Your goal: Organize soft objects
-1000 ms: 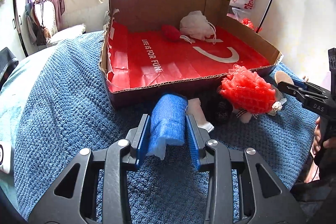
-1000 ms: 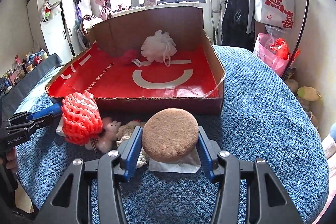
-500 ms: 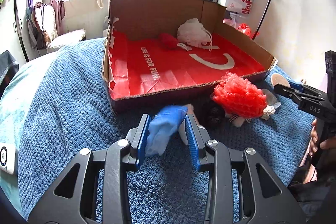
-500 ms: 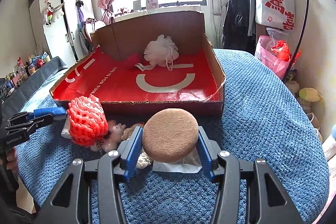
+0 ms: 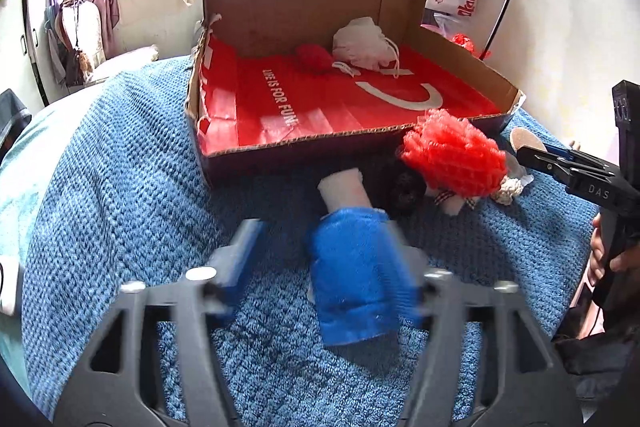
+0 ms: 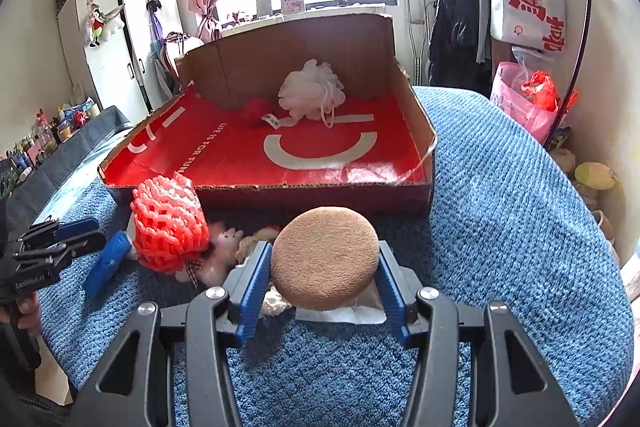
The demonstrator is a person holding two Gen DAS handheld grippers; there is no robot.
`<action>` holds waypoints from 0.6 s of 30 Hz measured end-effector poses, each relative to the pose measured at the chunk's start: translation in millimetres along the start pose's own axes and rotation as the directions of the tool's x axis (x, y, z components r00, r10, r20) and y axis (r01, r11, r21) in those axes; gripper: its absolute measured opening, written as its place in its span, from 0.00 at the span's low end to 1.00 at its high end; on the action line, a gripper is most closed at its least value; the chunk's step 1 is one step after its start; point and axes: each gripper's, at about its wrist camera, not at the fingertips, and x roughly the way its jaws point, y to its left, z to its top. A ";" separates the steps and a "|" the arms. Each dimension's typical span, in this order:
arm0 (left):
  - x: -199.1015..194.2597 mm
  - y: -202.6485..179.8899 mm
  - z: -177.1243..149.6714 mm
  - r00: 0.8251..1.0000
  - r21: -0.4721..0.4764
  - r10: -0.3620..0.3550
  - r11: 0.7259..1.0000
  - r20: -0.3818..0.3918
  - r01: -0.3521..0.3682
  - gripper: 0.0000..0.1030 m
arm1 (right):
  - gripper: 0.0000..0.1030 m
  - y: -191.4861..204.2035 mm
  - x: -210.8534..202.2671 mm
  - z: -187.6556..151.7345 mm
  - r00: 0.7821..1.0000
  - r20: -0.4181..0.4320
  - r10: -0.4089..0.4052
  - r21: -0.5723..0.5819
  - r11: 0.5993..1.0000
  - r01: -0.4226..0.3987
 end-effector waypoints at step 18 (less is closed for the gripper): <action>22.8 -12.6 -15.7 0.997 0.000 -0.023 1.000 -0.079 0.023 0.31 | 0.63 -2.1 7.3 -23.2 1.000 -0.017 -0.007 -0.014 1.000 0.006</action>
